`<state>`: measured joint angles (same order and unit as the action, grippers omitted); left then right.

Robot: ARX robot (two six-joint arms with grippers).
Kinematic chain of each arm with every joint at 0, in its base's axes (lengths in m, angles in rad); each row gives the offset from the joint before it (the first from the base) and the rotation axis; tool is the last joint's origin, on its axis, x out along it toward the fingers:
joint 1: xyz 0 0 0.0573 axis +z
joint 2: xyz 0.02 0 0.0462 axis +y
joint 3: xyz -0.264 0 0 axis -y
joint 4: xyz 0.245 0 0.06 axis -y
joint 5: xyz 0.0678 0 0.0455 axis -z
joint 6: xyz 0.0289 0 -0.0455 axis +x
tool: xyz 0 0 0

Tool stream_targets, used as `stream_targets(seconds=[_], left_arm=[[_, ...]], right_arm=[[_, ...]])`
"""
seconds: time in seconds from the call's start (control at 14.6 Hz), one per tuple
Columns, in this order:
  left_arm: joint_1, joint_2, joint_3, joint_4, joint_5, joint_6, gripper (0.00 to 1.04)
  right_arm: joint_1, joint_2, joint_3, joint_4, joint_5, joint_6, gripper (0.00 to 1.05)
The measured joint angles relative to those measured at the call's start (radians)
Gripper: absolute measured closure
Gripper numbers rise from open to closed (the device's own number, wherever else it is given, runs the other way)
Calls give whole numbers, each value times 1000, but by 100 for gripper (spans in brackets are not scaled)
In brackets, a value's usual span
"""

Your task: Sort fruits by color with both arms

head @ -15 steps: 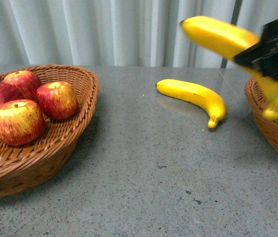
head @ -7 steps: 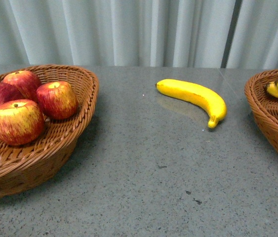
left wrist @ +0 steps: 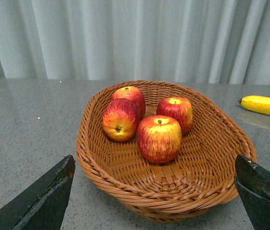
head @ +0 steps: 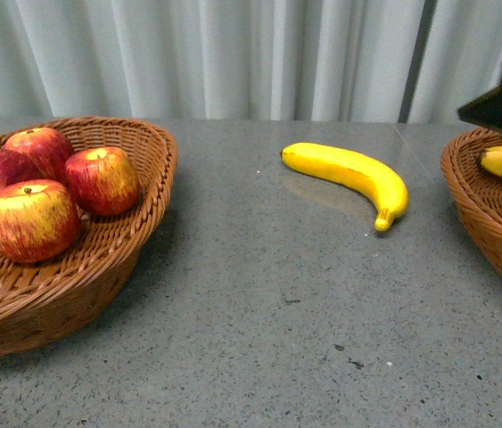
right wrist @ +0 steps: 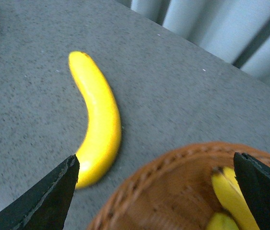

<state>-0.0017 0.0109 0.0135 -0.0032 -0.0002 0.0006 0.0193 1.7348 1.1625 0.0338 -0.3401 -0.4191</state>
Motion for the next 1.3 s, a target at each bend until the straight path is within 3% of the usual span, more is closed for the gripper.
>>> stream_targets(seconds=[0.21, 0.48, 0.82, 1.3], left_arm=[[0, 0, 0, 0, 0, 0, 7], [0, 0, 0, 0, 0, 0, 7], [0, 0, 0, 0, 0, 0, 7], [0, 0, 0, 0, 0, 0, 7]], right_arm=[[114, 196, 198, -43, 13, 32, 7], [198, 366, 395, -116, 5, 29, 7], [175, 513, 571, -264, 101, -20, 7], [194, 570, 652, -453, 170, -46, 7]])
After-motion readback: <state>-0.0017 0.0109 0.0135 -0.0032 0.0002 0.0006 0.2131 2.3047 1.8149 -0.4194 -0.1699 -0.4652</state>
